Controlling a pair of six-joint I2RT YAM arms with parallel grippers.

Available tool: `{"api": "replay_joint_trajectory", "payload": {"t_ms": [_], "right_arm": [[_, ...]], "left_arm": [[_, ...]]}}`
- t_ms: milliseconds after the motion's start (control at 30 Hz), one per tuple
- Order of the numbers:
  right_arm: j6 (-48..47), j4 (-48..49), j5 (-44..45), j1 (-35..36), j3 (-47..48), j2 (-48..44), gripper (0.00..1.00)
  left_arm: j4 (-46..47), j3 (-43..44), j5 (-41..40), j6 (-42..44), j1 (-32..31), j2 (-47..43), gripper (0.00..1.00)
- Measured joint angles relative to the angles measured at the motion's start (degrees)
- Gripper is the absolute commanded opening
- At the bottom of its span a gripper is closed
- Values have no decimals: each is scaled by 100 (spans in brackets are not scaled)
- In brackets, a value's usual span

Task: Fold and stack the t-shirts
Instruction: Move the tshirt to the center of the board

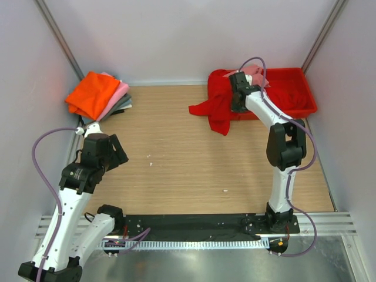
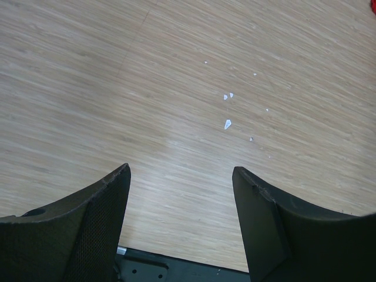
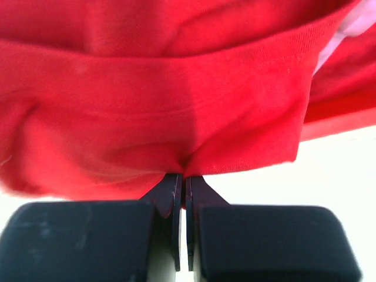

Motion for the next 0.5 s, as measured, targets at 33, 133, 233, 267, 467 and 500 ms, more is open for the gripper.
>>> {"api": "replay_joint_trajectory", "payload": {"t_ms": [33, 133, 233, 267, 467, 500], "right_arm": [[-35, -153, 83, 72, 127, 0, 1], [-186, -540, 186, 505, 752, -7, 1], [-319, -592, 15, 1290, 1272, -323, 1], [-330, -546, -131, 1556, 1311, -525, 1], [-323, 142, -874, 2321, 822, -2275, 97], [-352, 210, -798, 2249, 713, -2490, 98]], "left_arm": [[2, 0, -2, 0, 7, 0, 71], [0, 0, -2, 0, 15, -9, 71], [0, 0, -4, -2, 31, -26, 71], [0, 0, -7, -2, 37, -37, 71], [0, 0, -17, -4, 37, -48, 71], [0, 0, -17, -4, 37, -48, 71]]}}
